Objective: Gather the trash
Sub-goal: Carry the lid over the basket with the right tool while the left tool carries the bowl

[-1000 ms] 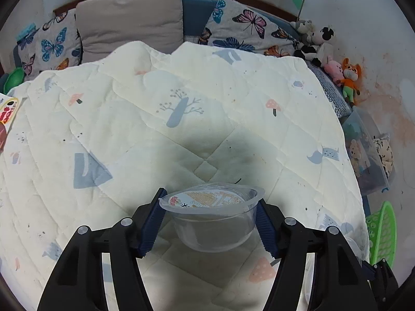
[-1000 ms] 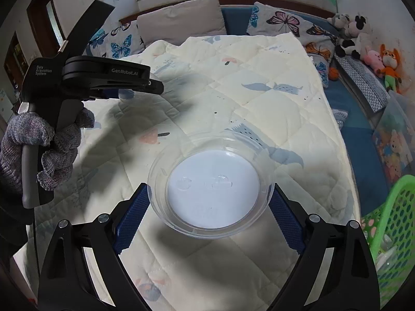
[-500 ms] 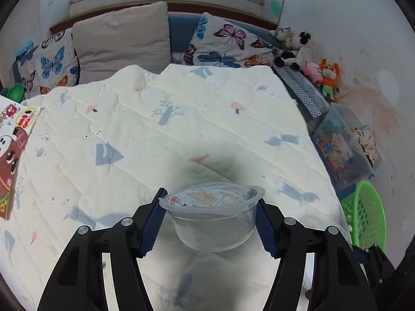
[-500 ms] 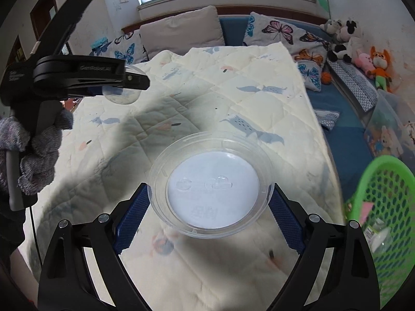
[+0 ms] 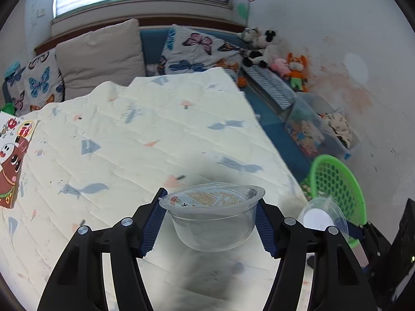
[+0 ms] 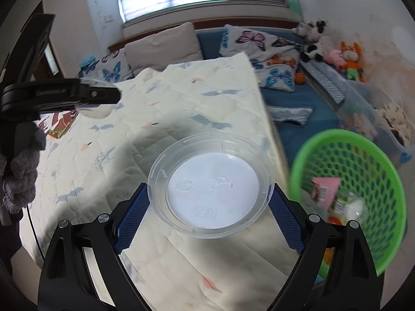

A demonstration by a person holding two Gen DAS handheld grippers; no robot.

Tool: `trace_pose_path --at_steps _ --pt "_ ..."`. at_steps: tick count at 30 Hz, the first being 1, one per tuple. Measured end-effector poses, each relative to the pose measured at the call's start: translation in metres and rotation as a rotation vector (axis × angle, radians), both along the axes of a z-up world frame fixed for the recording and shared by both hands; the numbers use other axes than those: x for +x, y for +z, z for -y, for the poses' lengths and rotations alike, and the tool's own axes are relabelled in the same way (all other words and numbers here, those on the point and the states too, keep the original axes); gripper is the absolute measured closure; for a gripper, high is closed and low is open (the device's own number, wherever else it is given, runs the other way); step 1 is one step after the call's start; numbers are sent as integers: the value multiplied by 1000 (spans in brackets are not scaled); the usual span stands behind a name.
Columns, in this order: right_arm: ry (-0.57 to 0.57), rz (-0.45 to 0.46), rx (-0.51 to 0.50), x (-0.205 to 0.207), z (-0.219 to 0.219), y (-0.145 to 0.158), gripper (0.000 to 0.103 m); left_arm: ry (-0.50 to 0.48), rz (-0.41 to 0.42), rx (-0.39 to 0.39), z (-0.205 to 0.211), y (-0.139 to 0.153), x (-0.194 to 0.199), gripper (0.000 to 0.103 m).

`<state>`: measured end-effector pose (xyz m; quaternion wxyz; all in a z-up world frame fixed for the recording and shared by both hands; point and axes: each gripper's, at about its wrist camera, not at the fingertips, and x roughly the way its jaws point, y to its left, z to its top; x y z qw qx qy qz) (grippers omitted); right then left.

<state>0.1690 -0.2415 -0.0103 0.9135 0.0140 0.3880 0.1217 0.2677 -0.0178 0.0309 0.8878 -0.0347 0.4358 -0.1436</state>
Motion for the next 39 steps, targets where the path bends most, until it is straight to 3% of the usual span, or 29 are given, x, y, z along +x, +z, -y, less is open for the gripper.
trace_pose_path --at_steps 10,23,39 --pt "-134 8 -11 -26 72 5 13 -102 13 -10 63 13 -31 41" --pt "-323 -31 -29 -35 164 -8 13 -212 8 13 146 13 -37 41" --pt "-402 -37 -12 -33 195 -20 11 -290 -18 55 206 -1 -27 41"
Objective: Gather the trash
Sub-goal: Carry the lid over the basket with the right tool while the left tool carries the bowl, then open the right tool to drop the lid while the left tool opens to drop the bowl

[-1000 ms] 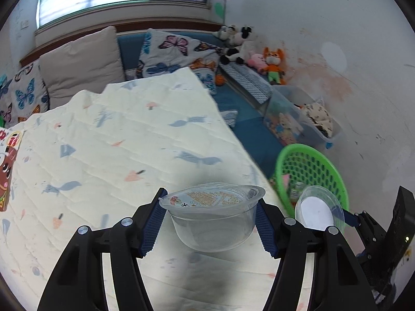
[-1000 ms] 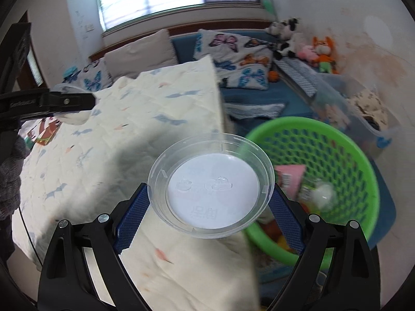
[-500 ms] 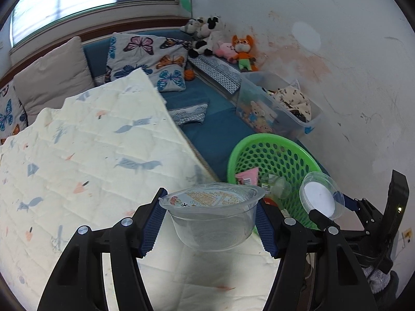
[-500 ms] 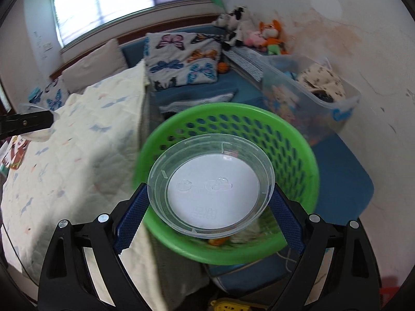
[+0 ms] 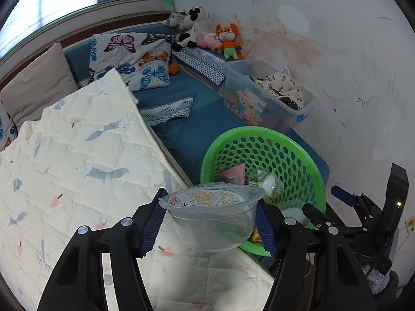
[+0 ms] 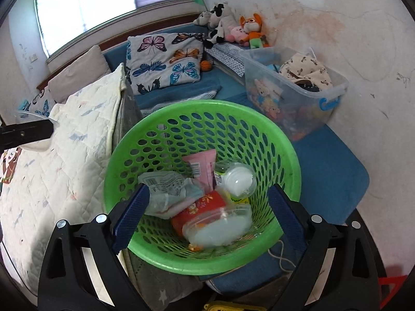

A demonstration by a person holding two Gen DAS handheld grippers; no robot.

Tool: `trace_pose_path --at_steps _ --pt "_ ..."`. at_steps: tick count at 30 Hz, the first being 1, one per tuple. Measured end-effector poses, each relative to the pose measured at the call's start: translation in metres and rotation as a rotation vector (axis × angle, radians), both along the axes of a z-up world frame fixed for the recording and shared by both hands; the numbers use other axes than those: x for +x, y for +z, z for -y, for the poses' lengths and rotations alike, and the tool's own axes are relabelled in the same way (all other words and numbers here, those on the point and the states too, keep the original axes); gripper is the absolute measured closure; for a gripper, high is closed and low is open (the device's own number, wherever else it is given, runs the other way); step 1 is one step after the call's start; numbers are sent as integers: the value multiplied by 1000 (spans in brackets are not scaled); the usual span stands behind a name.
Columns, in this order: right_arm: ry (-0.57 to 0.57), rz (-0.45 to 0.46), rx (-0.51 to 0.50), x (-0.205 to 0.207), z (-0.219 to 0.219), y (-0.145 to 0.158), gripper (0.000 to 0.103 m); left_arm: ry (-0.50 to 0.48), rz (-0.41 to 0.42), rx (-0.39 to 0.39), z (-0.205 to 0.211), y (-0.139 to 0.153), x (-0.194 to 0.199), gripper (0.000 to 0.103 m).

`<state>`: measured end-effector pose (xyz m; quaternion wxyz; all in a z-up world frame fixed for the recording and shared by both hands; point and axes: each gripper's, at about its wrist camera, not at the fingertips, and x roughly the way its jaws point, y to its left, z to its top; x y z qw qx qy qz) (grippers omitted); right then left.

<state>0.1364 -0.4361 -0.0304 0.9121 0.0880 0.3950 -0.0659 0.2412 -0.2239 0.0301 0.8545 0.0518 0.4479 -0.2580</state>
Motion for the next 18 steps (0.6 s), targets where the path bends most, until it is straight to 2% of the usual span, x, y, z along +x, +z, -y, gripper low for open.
trace_pose_path --at_steps 18 --pt "26 41 7 -24 -1 14 11 -58 -81 48 54 -43 10 40"
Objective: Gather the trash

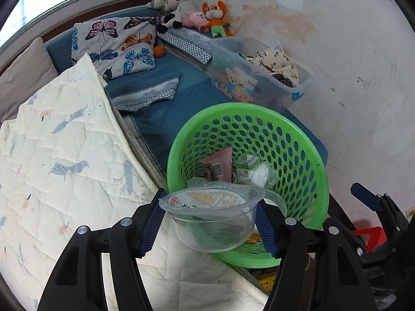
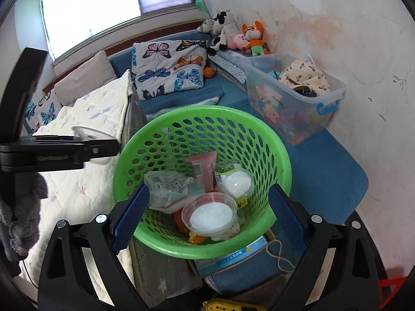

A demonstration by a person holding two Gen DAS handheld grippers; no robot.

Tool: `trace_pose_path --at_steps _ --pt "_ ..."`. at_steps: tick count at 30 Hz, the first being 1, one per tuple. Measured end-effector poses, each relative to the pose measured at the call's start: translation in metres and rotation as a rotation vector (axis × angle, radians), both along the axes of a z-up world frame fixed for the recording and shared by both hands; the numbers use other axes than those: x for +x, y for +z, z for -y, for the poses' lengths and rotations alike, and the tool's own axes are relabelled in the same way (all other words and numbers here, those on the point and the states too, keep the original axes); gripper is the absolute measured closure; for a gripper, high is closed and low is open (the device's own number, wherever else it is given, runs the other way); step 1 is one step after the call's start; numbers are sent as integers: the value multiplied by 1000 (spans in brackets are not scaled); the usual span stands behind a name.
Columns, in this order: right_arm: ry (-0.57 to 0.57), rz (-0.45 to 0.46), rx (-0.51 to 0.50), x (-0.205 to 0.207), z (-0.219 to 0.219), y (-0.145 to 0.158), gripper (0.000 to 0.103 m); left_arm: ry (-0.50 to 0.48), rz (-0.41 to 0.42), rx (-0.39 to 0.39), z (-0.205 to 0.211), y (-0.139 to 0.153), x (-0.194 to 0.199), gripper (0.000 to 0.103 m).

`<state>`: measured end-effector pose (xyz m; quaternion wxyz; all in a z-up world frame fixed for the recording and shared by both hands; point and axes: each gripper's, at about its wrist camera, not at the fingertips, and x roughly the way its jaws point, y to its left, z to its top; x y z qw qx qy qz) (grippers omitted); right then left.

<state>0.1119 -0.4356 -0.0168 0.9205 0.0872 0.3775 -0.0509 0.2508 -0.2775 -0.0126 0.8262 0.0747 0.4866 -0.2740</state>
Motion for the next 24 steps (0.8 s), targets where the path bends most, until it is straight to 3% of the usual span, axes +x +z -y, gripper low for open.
trace_pose_path --at_steps 4,10,14,24 --pt "3 2 7 -3 0 -2 11 -11 -15 -9 7 -3 1 39" --pt "1 3 15 -6 0 -2 11 -26 -6 -29 10 -3 -4 27" --pt "5 11 25 -9 -3 0 11 -33 4 -40 7 4 -10 26" --pt "53 45 35 -24 -31 13 11 21 69 -67 -34 36 -29 17"
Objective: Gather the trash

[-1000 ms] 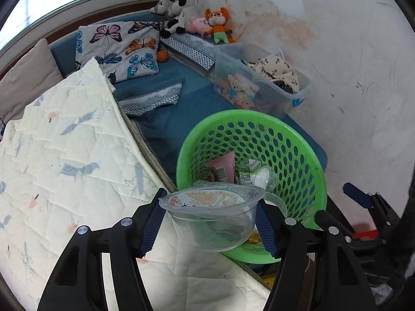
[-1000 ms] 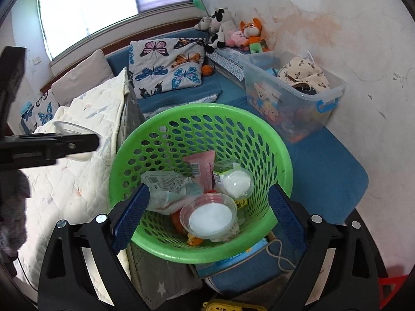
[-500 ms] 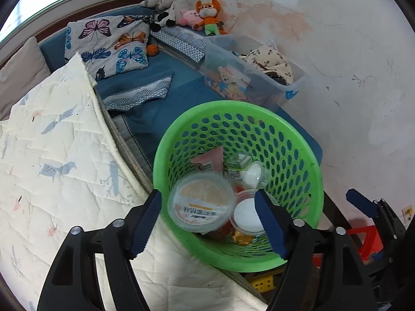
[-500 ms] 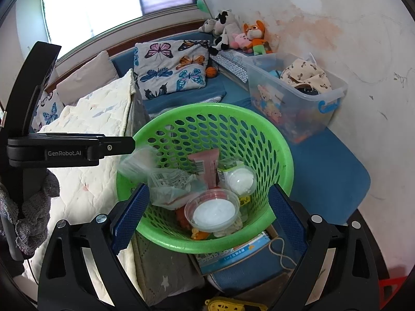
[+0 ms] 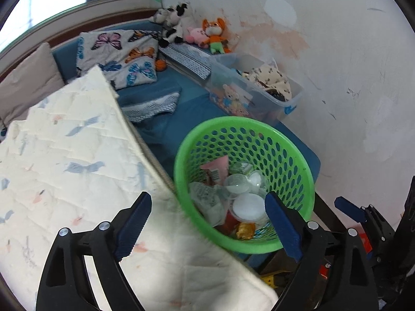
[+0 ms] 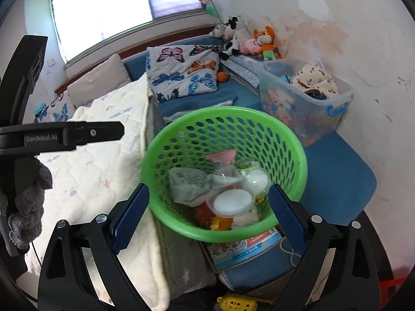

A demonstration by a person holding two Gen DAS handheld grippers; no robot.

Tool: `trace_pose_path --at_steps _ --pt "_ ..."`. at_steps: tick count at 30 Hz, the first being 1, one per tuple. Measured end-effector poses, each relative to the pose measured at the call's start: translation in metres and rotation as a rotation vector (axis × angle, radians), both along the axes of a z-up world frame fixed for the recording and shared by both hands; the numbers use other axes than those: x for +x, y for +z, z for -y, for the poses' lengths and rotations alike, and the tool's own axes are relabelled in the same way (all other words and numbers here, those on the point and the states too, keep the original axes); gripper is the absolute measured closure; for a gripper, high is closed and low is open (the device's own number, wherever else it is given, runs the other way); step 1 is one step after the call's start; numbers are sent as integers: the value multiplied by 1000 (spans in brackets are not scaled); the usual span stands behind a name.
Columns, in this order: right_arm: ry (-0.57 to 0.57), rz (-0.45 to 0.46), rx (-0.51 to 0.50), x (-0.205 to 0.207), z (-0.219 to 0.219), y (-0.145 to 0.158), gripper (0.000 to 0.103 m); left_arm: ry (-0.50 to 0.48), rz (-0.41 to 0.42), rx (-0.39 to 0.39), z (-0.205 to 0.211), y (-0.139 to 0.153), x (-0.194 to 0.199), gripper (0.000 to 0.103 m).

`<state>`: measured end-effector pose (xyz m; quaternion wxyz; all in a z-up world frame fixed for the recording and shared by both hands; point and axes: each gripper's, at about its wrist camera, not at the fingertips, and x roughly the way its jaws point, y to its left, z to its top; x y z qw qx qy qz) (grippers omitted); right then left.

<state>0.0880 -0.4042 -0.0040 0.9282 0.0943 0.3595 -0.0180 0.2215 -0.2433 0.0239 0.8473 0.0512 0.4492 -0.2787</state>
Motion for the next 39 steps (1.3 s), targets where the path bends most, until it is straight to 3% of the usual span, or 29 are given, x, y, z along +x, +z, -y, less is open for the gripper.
trace_pose_path --at_steps 9,28,39 --pt "46 20 6 -17 -35 6 8 59 98 4 -56 26 -33 11" --pt "98 48 -113 -43 -104 2 4 180 177 18 -147 24 -88 8" --pt "121 61 -112 -50 -123 6 4 248 232 26 -186 24 -113 7"
